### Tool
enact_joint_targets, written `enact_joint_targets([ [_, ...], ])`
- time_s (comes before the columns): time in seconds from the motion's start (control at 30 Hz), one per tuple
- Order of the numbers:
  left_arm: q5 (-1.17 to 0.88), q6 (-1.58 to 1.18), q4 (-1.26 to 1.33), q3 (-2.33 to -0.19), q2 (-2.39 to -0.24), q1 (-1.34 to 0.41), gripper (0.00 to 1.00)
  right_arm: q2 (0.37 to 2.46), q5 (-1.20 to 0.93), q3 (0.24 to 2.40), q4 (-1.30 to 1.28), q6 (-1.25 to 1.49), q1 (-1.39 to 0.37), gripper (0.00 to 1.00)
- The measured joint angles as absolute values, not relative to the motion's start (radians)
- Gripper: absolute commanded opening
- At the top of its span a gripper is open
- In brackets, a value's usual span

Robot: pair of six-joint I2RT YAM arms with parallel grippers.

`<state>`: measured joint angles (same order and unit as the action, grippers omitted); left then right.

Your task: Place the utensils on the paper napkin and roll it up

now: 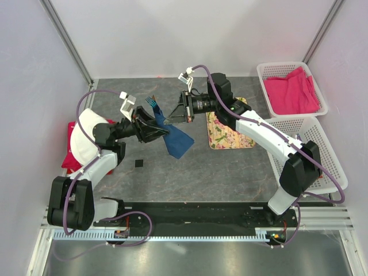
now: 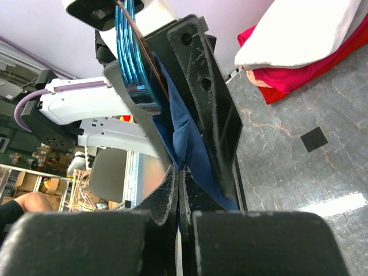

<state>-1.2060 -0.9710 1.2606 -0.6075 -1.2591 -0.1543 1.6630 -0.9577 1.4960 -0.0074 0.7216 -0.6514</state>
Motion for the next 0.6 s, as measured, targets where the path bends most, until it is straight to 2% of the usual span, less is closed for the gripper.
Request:
enact_joint_targets([
  [0.17,-1.205,-0.982,1.264,-0.617,-1.258,-0.159,0.60,1.663,-0.962,1.496,0.012,0.741,-0.653,0.00],
  [0.3,-1.205,-0.984,1.265,-0.633,-1.258,-0.162,0.60,1.663,-0.967,1.496,0.030,0.756,-0.656,0.00],
  [0.4,-1.205,-0.986,1.267,-0.641,-1.258,-0.166,0.51,1.663,-0.969,1.496,0.039,0.757,-0.659,0.00],
  [0.43,-1.205,-0.987,1.267,-0.641,-1.258,-0.167,0.44,1.663,-0.969,1.496,0.039,0.758,-0.659,0.00],
  [0.53,-1.206,-0.995,1.269,-0.643,-1.258,-0.171,0.32,1.663,-0.969,1.496,0.045,0.761,-0.659,0.00],
  [0.6,-1.205,-0.996,1.267,-0.643,-1.258,-0.173,0.27,1.663,-0.973,1.496,0.046,0.764,-0.659,0.00],
])
